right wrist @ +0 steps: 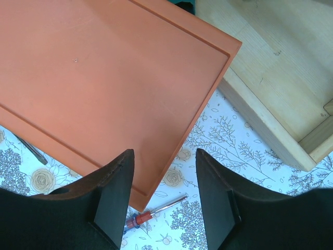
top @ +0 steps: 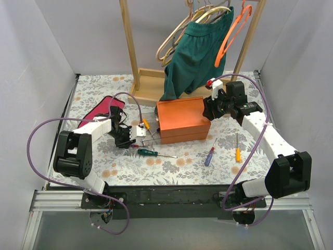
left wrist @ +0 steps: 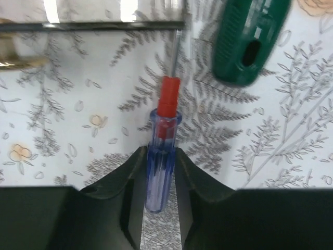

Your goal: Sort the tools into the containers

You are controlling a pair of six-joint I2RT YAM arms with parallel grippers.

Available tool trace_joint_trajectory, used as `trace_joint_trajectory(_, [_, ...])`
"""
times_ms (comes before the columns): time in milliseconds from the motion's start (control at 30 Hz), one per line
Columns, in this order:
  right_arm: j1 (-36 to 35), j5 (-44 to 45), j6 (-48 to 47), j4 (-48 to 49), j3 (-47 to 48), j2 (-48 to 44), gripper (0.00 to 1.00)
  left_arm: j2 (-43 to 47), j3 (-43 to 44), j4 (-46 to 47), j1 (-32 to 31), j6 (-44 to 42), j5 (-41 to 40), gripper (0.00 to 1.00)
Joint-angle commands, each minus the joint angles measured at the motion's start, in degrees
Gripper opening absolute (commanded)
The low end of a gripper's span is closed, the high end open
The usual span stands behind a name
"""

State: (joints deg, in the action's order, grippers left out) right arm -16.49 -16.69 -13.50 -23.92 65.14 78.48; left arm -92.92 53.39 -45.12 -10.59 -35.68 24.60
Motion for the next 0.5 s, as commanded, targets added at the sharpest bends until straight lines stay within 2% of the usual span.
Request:
trace_joint_trajectory(0, [0.06,-0.36,0.31,0.98,0.68,-1.22,0.58,5.2,-5.3,-0.31,0.39,-0.44,-3.42,0.16])
trace_joint_trajectory(167, [0.06,-0.19,0.31,0.9,1.04,-0.7,0.58,13.99,-3.3,-8.2,4.07,-0.44,-0.61,0.1])
trace_joint_trajectory(333, [0.06,-0.71,0.75,1.16,1.21,0.44,0.57,15.76,3.91,-16.38,6.37,2.27,-1.22,0.07])
trace_joint_trajectory(400, [0.14,-1.06,0.84,1.25,1.39,0.71,0.57,14.27,8.37,-19.38,7.51,7.36,-0.35,0.06])
trace_joint_trajectory(467, [0.14,-1.07,1.1,1.59,1.3,0.89,0.57,12.95,11.9,-20.0,8.48,15.94,3.86,0.05])
